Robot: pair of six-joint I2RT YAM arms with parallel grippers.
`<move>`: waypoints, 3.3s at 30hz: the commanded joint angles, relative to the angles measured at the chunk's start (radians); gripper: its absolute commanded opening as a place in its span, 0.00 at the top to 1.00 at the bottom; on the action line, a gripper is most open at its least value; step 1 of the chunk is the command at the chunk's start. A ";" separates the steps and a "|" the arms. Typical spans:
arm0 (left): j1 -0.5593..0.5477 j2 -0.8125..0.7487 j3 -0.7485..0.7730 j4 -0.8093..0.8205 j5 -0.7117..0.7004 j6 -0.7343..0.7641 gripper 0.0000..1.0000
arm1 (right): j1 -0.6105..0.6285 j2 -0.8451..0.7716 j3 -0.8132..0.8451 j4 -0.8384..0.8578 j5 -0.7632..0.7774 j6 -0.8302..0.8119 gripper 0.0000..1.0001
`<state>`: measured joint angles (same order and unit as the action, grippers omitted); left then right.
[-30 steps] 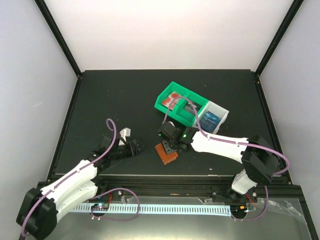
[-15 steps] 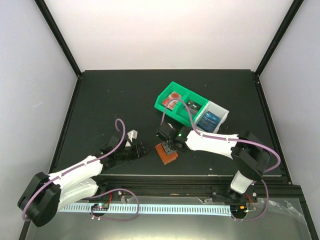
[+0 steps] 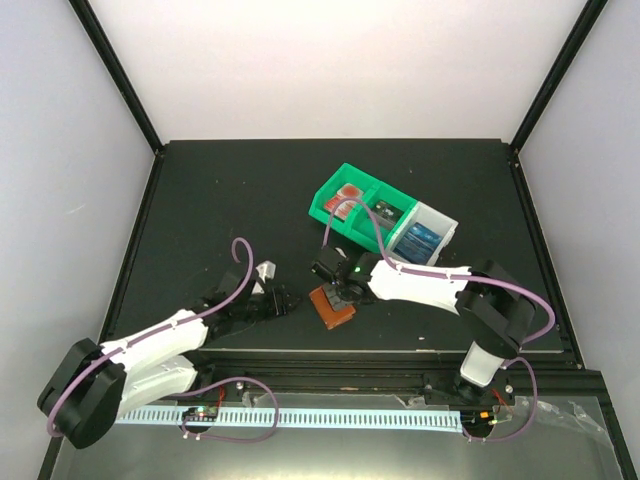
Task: Put the credit cards into the card holder
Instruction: Close the card holder at the center of the board.
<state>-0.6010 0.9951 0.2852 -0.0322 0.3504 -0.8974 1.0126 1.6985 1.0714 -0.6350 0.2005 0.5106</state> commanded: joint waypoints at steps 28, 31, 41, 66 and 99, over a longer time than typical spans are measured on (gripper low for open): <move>-0.104 0.320 0.058 0.141 -0.046 -0.066 0.73 | -0.003 -0.025 -0.074 0.190 -0.327 -0.070 0.99; -0.105 0.330 0.063 0.136 -0.061 -0.066 0.75 | -0.003 -0.013 -0.065 0.166 -0.311 -0.079 0.99; -0.105 0.335 0.063 0.119 -0.087 -0.065 0.76 | -0.003 -0.005 -0.043 0.106 -0.278 -0.095 0.99; -0.105 0.357 0.065 0.117 -0.094 -0.066 0.78 | -0.002 0.060 -0.030 0.116 -0.357 -0.104 0.99; -0.105 0.356 0.026 0.142 -0.106 -0.091 0.81 | 0.025 0.272 -0.036 0.092 -0.309 0.017 0.99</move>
<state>-0.7013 1.3296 0.3397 0.1448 0.2615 -0.9771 1.0100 1.7927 1.0996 -0.5819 -0.1394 0.4992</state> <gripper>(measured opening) 0.194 0.010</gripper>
